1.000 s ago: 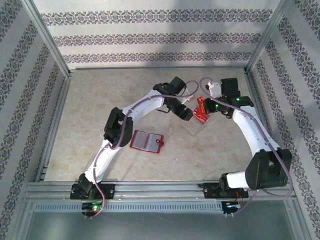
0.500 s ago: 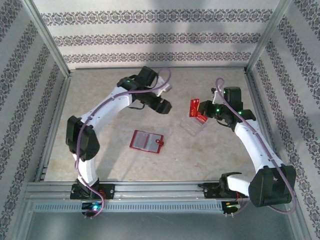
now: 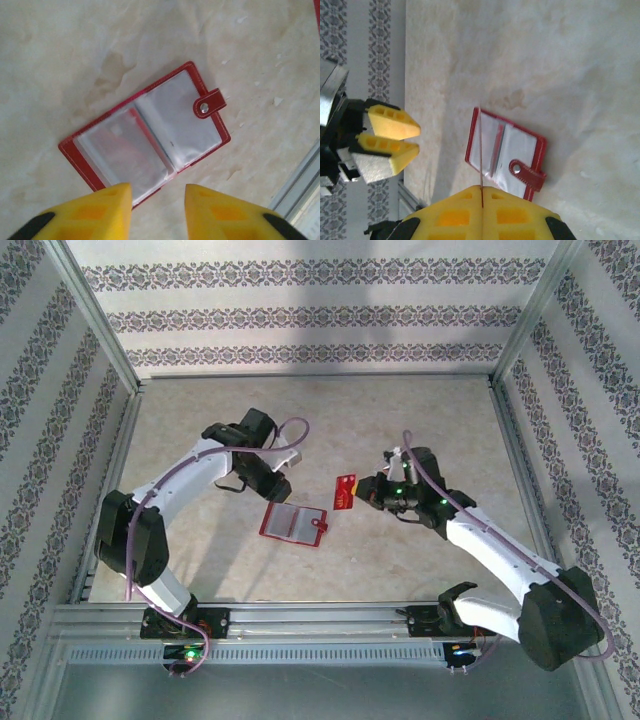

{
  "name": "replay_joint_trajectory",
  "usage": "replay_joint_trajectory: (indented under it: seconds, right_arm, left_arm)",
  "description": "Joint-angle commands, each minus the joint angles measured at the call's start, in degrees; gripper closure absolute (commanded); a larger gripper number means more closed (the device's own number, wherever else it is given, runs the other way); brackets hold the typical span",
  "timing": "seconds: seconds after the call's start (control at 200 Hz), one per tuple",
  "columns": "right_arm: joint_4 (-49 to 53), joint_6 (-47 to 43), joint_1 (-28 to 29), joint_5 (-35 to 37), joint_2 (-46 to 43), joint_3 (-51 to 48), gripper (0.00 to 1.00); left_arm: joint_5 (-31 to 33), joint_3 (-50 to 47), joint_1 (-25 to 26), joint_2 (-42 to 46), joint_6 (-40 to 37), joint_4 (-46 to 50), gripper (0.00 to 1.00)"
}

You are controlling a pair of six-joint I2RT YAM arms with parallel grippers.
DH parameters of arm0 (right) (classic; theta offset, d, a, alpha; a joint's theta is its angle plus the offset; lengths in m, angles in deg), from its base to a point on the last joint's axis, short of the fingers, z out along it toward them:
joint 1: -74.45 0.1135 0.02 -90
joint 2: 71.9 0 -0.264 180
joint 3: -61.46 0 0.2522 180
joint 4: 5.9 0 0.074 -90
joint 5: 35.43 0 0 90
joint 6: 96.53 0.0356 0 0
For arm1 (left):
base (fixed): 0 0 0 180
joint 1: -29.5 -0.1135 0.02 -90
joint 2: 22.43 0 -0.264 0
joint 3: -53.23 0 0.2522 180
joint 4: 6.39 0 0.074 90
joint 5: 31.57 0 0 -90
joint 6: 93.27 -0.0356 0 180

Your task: Put the credit cards into the card holder

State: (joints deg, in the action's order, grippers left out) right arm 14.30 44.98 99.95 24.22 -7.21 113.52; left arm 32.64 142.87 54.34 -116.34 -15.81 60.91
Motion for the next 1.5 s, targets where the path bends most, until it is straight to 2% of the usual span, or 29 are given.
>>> replay_joint_trajectory:
  seconds: [0.0,0.06,0.22,0.52,0.625,0.974,1.494]
  right_arm:
    - [-6.38,4.80,3.82,3.86,0.69,-2.49,1.00]
    - [-8.08,6.09,5.59,4.77,1.14,-3.86,1.00]
    - [-16.07,9.56,10.46,6.85,3.44,-7.67,1.00]
    - [-27.21,14.68,15.48,7.50,12.71,-8.70,1.00]
    - [-30.78,16.39,16.90,8.57,14.51,-9.12,1.00]
    - [-34.96,17.73,17.70,9.17,20.95,-8.74,1.00]
    - [-40.36,19.73,18.83,5.94,28.37,-7.81,1.00]
  left_arm:
    - [2.34,-1.78,-0.79,-1.20,-3.21,0.35,0.85]
    - [3.16,-2.98,-0.93,-1.45,-3.67,-0.96,1.00]
    - [4.66,-5.14,-1.11,-2.34,-3.31,-3.30,1.00]
    - [4.07,-7.93,-1.13,-5.96,-3.36,-6.18,1.00]
    - [7.67,-8.87,-1.19,-6.29,-3.96,-7.50,1.00]
    - [7.23,-6.63,-1.30,-11.03,-2.91,-7.12,1.00]
    - [8.49,-7.04,-1.23,-14.25,-2.38,-7.08,1.00]
